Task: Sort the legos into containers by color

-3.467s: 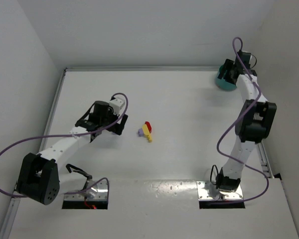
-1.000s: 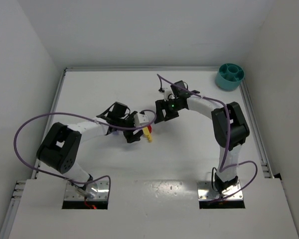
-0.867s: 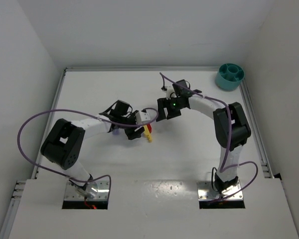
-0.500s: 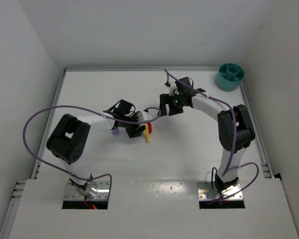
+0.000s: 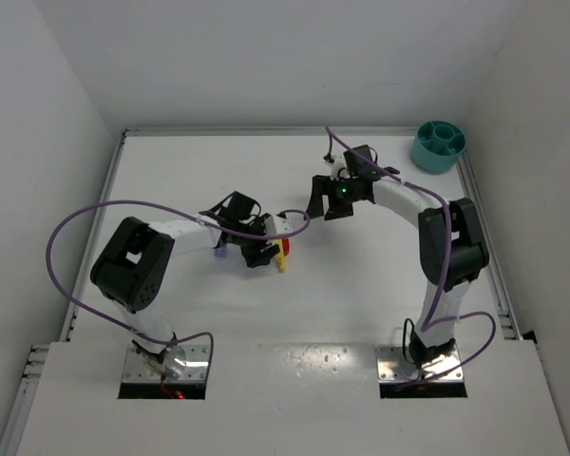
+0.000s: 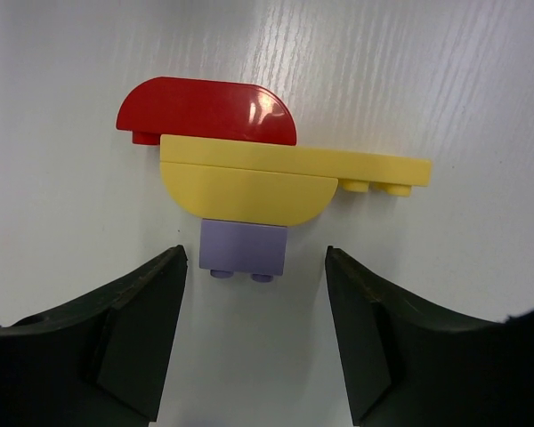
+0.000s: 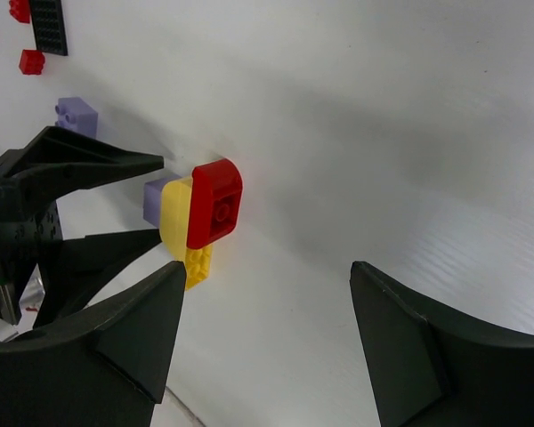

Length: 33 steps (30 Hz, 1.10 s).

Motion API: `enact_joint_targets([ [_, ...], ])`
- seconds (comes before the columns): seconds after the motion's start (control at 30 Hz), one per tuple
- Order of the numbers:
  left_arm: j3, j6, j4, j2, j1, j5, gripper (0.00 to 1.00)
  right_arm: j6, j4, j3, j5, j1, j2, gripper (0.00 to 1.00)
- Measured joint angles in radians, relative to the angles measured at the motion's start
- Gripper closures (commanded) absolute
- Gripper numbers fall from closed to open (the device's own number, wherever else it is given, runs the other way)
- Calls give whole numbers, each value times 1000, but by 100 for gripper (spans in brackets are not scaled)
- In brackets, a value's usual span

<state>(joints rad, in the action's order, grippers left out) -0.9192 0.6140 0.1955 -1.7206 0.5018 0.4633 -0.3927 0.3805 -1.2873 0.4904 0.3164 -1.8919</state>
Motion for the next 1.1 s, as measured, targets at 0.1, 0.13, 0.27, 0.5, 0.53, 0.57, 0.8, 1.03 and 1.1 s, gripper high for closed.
enact_joint_targets([
  [0.1, 0, 4, 1, 0, 3, -4, 30, -1, 0, 2, 13, 0, -2, 25],
  [0.13, -2, 5, 3, 0, 4, -7, 30, -1, 0, 2, 16, 0, -2, 25],
  [0.27, -41, 7, 15, -12, 15, -19, 30, -2, 0, 2, 25, 0, -2, 25],
  [0.5, -74, 7, 24, -38, 34, -39, 33, -4, -2, 6, 37, 0, -2, 25],
  [0.53, -76, 7, 29, -43, 36, -41, 35, -4, -2, 8, 38, 0, -2, 25],
  [0.57, -82, 8, 37, -51, 38, -43, 36, -4, -2, 10, 39, 0, -2, 25],
  [0.8, -114, 13, 70, -94, 47, -49, 64, -4, -2, 16, 50, -11, -2, 25],
  [1.03, -108, 25, 75, -81, 48, -45, 71, -26, -32, 44, 129, -26, -2, 24],
  [1.1, -76, 16, 58, -46, 48, -43, 71, -38, -45, 63, 179, -29, -3, 24],
])
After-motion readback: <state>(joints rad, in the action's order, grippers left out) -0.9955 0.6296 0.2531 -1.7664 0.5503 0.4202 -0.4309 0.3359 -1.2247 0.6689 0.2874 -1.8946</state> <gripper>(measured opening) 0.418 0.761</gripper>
